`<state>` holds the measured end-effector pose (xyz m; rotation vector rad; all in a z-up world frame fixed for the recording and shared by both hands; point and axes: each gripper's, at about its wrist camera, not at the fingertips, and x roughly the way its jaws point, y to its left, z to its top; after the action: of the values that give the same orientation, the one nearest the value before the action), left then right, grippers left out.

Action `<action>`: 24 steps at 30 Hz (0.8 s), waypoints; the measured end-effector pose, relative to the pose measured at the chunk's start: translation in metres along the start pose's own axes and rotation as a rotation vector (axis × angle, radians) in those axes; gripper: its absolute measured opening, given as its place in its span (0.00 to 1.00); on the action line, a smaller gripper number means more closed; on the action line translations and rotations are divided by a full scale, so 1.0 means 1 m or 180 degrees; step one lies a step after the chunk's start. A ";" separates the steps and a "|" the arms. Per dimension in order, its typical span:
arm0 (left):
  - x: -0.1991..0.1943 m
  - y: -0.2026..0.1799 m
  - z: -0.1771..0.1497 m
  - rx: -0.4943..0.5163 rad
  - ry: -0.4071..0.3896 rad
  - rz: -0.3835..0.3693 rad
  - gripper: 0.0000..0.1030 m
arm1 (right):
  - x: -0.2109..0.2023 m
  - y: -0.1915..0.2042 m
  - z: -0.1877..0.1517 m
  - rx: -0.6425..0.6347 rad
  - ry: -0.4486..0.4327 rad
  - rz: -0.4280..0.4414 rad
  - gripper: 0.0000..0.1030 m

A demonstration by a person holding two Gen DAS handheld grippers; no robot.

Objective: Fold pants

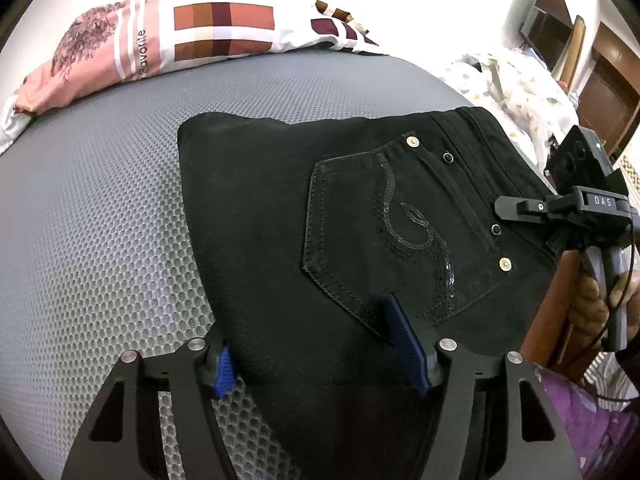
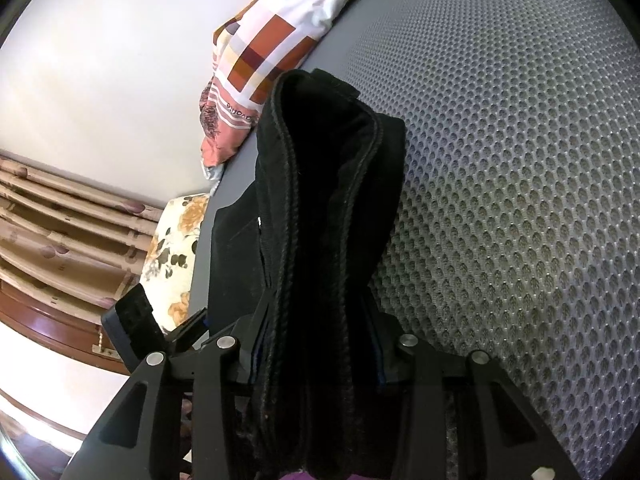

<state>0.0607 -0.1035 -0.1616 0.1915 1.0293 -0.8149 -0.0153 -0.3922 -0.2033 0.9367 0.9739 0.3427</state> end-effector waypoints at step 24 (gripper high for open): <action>0.002 0.000 0.000 0.0002 -0.0038 0.0063 0.64 | 0.000 -0.002 -0.013 -0.0040 -0.0059 -0.0016 0.34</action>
<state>0.0614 -0.1041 -0.1633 0.1970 1.0145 -0.7975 -0.0260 -0.3866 -0.2075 0.9244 0.9561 0.3350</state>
